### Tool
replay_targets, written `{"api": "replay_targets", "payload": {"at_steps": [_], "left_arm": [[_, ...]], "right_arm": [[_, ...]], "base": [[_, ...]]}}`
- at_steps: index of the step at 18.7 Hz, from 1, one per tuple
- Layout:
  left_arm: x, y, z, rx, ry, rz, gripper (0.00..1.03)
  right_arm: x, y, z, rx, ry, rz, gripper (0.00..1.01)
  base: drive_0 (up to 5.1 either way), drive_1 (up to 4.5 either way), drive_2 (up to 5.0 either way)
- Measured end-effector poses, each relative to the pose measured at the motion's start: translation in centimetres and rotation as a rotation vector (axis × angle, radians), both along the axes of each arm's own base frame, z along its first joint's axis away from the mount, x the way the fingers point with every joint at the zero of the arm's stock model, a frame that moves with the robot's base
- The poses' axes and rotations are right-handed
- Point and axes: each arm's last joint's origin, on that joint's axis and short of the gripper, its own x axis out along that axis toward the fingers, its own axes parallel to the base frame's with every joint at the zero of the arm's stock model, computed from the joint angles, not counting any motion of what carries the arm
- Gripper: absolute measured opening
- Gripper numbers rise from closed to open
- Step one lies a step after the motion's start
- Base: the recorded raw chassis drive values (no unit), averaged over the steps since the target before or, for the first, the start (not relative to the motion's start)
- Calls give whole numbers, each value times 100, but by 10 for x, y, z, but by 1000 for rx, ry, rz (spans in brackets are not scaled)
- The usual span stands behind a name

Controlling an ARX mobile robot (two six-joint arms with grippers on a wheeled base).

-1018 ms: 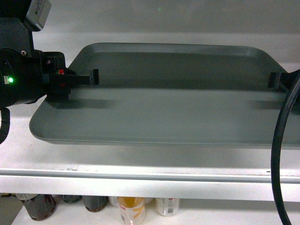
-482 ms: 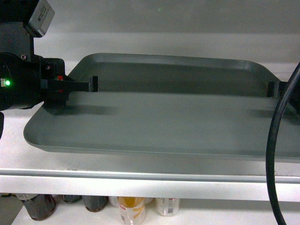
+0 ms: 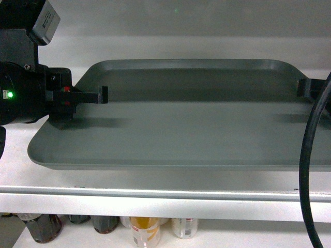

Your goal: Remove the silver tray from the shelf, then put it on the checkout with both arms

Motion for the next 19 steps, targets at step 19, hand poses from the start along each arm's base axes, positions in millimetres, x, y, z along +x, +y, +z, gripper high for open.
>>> {"api": "replay_targets", "payload": {"at_steps": [19], "left_arm": [[0,0,0,1,0,2,4]], "right_arm": [[0,0,0,0,-1,0,3]], "base": [[0,0,0]]}}
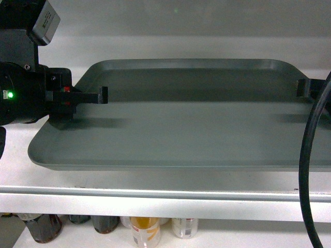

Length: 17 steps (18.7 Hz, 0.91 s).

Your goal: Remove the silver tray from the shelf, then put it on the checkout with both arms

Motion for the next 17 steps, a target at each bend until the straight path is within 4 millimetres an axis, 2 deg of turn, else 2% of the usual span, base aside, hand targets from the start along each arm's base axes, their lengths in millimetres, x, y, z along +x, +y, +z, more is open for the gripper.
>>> {"api": "replay_targets", "payload": {"at_steps": [5,17], "left_arm": [[0,0,0,0,1,0,4],[0,0,-1,2,4,0,4]], "right_arm": [[0,0,0,0,0,0,3],[0,0,0,0,-2,0,3]], "base": [[4,-137,144],[14,-403,432]]}}
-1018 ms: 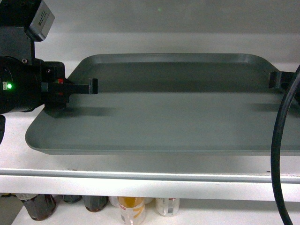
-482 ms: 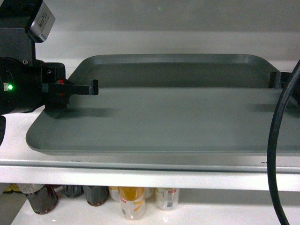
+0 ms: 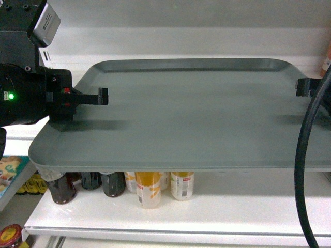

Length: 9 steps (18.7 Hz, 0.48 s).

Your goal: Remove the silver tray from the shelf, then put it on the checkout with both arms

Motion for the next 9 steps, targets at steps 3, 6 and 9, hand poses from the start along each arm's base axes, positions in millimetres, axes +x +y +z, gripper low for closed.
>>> {"api": "replay_targets", "payload": {"at_steps": [3,6,9], "left_arm": [[0,0,0,0,0,0,4],[0,0,0,0,-3,0,4],[0,0,0,0,-3,-1,4]], "right_arm": [[0,0,0,-1,2,-1,3],[0,0,1,1,-5,0,3],[0,0,0,0,-3,-1,3]], "base": [[15,-403,433],[23,-395,441],[12,-406,430]]}}
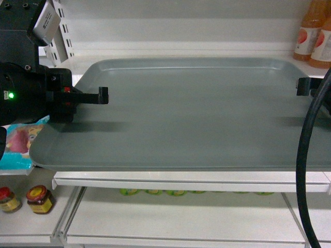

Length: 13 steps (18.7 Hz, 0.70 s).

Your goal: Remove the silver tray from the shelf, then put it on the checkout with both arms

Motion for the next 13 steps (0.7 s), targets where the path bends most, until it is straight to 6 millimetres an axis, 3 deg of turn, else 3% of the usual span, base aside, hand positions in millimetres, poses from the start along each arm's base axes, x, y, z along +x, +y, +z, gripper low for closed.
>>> {"api": "replay_targets", "payload": {"at_steps": [13], "left_arm": [[0,0,-1,1,2,2,4]], "right_arm": [[0,1,0,-1,-1,2,3]], "base": [[-5,-423,413]]}}
